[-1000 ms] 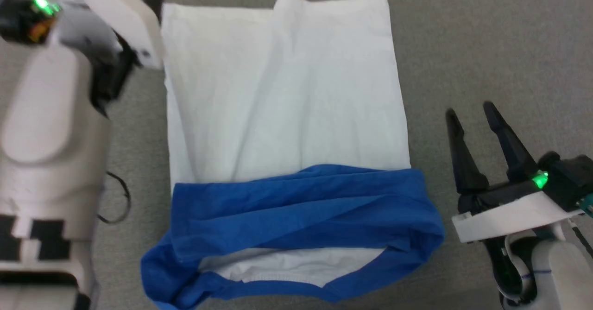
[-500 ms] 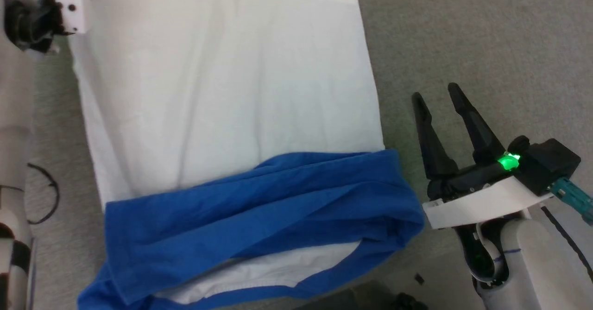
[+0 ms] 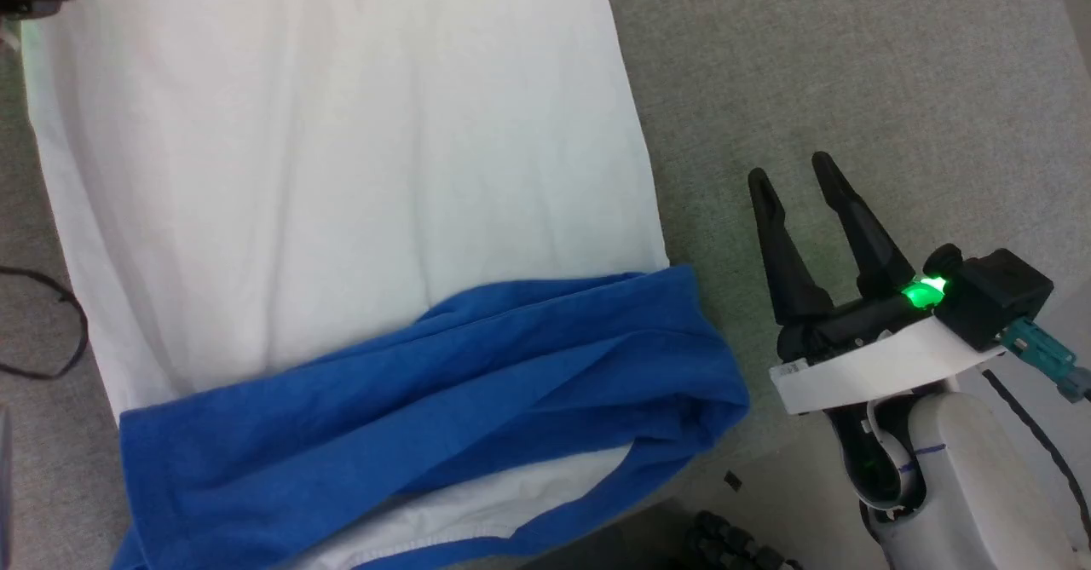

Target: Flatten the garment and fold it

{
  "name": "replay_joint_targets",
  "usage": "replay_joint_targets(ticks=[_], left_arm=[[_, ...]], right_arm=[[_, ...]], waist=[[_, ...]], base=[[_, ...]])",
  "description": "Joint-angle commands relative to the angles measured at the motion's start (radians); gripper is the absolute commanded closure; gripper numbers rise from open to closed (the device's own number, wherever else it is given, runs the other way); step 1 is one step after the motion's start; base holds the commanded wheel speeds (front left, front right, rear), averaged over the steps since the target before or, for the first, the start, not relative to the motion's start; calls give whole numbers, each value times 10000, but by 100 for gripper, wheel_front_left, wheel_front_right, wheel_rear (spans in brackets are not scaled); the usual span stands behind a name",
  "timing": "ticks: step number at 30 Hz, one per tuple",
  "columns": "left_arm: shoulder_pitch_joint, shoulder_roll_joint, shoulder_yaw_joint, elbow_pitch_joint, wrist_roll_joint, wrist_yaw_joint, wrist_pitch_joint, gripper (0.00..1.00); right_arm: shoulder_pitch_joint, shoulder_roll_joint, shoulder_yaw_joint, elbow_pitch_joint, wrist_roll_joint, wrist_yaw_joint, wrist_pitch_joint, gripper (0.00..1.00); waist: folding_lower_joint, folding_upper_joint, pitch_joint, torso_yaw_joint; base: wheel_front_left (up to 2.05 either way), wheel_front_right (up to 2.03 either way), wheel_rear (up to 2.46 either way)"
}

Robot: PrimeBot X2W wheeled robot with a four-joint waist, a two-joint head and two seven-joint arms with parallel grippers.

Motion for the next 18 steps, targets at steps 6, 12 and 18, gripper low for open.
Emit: replay_joint_targets(ticks=[6, 12, 18], left_arm=[[2009, -232, -90, -155, -176, 100, -961, 100], [2455, -441, -54, -920, 144, 395, -3595, 100], [2759, -990, -145, -1197, 234, 446, -5655, 100]], right_arm=[[-255, -185, -84, 16, 5, -7, -95, 0], [-475, -380, -645, -272, -154, -7, 104, 0], [-1253, -662, -1139, -17, -5, -7, 1026, 0]], waist=[[2, 0, -546, 346], [2, 0, -1230, 1023], [2, 0, -1681, 1782]], base=[[0, 0, 0], [0, 0, 0], [0, 0, 0]])
